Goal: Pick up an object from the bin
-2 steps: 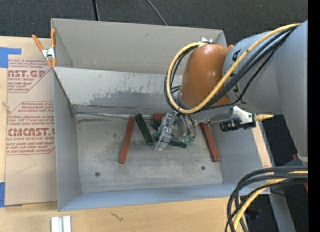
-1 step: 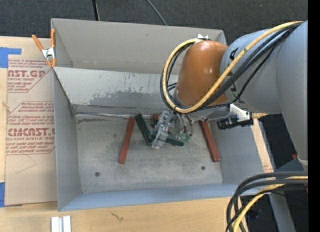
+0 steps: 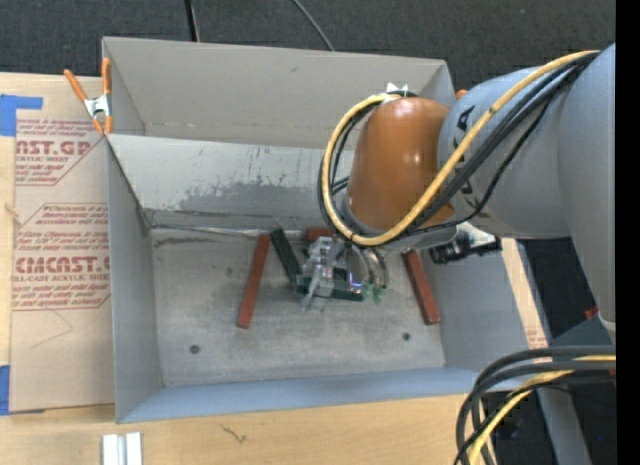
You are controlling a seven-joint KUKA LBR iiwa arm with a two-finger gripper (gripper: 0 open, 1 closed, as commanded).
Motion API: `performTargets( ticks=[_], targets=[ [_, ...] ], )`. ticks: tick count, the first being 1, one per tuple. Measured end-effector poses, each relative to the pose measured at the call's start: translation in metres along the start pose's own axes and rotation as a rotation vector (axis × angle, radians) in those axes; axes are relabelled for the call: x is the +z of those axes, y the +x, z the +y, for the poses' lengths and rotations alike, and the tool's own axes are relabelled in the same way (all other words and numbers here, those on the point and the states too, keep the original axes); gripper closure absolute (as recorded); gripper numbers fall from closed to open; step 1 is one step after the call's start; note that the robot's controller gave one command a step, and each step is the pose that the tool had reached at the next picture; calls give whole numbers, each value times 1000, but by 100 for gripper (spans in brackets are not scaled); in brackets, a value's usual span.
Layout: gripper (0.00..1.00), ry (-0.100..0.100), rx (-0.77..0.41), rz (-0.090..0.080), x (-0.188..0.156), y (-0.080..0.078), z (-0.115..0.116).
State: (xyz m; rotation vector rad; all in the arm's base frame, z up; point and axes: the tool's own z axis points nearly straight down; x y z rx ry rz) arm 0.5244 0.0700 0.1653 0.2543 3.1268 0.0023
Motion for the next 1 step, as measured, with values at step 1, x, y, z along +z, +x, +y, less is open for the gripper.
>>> performTargets(
  ticks=[1],
  targets=[
    [100, 1, 39, 2, -87, -5, 2]
  ],
)
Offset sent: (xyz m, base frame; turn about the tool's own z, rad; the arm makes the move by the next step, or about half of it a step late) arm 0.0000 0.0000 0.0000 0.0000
